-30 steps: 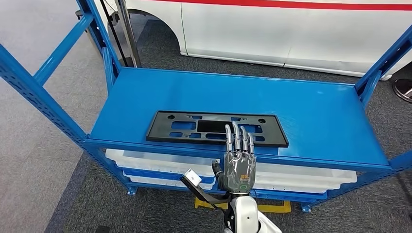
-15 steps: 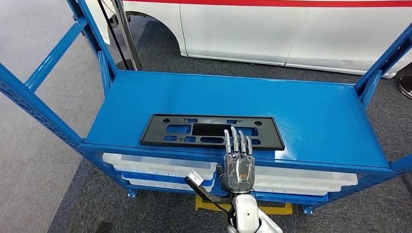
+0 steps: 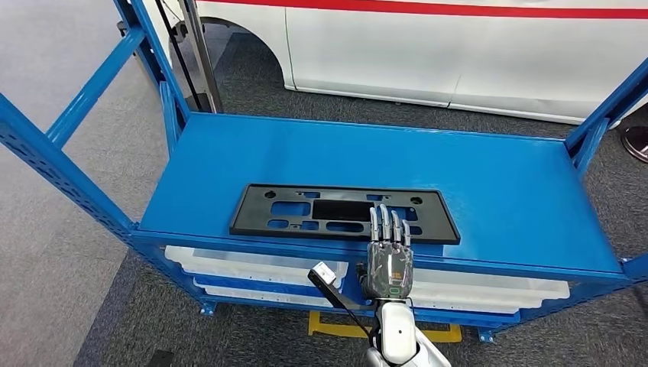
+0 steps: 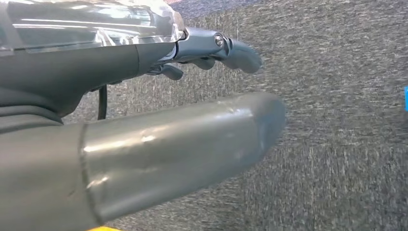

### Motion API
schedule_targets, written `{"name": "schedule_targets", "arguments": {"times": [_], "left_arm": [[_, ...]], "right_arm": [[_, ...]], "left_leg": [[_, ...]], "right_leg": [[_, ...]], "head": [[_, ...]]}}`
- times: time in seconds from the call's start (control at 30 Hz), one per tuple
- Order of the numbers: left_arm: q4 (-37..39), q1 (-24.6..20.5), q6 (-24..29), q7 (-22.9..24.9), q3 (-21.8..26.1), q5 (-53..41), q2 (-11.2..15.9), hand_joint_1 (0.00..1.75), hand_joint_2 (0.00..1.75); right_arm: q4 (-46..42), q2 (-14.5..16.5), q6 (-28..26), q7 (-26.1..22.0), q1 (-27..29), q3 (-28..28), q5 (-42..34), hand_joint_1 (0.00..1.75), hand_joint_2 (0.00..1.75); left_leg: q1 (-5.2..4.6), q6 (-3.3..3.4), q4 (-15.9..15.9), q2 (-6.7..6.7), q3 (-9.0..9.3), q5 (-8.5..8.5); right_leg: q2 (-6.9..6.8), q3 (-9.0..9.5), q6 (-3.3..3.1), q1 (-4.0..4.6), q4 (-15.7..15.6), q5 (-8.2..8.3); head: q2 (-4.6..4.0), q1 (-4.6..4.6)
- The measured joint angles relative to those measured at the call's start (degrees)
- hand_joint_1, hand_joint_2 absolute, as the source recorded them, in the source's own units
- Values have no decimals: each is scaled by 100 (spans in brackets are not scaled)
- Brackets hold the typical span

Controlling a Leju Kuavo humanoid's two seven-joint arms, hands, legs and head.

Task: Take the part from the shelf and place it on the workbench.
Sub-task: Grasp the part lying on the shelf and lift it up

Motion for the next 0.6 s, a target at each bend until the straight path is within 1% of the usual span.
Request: {"name": "schedule_targets", "arguments": {"times": [0.03,0.1,0.13,0.17,0.2,0.23,0.27,0.3,0.33,0.4,0.47,0.5,0.53,0.57,0.6], "left_arm": [[0,-4,0,-1,-1,-3,0,0,0],[0,-8,0,-1,0,-4,2,0,0],[0,-6,0,-1,1,-3,3,0,0],[0,-5,0,-1,1,-3,5,0,0],[0,-5,0,-1,1,-3,6,0,0],[0,-5,0,-1,0,-3,7,0,0],[1,-5,0,-1,-1,-3,6,0,0],[1,-7,-1,-1,-1,-3,5,0,0],[2,-7,-1,-1,-1,-4,4,0,0],[2,-9,-1,0,-1,-6,3,0,0],[2,-10,0,1,-1,-8,7,0,0],[3,-11,0,1,-1,-8,8,0,0],[3,-10,0,2,-1,-9,13,0,0],[4,-4,0,3,-1,-9,17,0,0],[4,5,0,4,-1,-10,26,0,0]], "right_arm": [[1,5,0,-3,2,-30,0,2,175],[2,12,0,-6,20,-72,0,2,175],[4,12,1,-7,37,-90,0,2,175],[5,12,1,-7,52,-107,-1,2,175],[6,13,1,-8,60,-123,-1,2,175],[6,13,1,-8,62,-138,-1,2,175],[6,14,1,-8,60,-149,-1,2,175],[6,16,1,-16,58,-157,-1,2,175],[4,22,1,-29,58,-161,-1,2,175],[1,45,-1,-66,62,-164,0,2,175],[-13,83,-2,-105,66,-167,0,2,175],[-24,106,-2,-130,68,-168,0,2,175],[-38,129,-2,-154,72,-169,0,2,175],[-50,149,-2,-177,76,-169,0,2,175],[-67,164,-2,-201,82,-169,0,2,175]], "left_leg": [[7,37,-15,4,12,2],[0,71,-15,7,15,-9],[-4,77,-13,6,19,-16],[-7,77,-10,2,28,-24],[-10,74,-8,-4,47,-37],[-12,67,-6,-11,73,-54],[-14,55,-5,-17,100,-74],[-23,36,1,-21,119,-94],[-28,12,3,-20,124,-108],[-34,-57,-10,-14,123,-116],[-31,-123,9,-6,123,-161],[-31,-147,125,-4,81,-245],[-27,-165,363,-3,-25,-385],[-22,-182,704,-2,-184,-556],[-17,-201,1099,-2,-386,-720]], "right_leg": [[-1,-131,23,-8,284,-160],[-3,-527,52,-16,1055,-491],[-4,-691,58,-22,1338,-556],[-4,-762,55,-25,1419,-503],[-4,-711,42,-26,1258,-330],[-4,-560,16,-25,901,-84],[-3,-370,-19,-15,494,120],[-4,-206,-53,2,140,261],[-6,-109,-77,21,-74,314],[-3,-76,-105,52,-182,292],[-3,-41,-149,17,-248,304],[-11,-13,-180,-3,-288,315],[-20,12,-208,-21,-320,324],[-28,21,-229,-14,-326,322],[-32,20,-243,-9,-320,318]], "head": [[0,1],[0,2],[0,1],[0,1],[0,1],[0,1],[0,1],[0,2],[0,1],[0,2],[0,2],[0,0],[0,-1],[0,-2],[0,-3]]}}
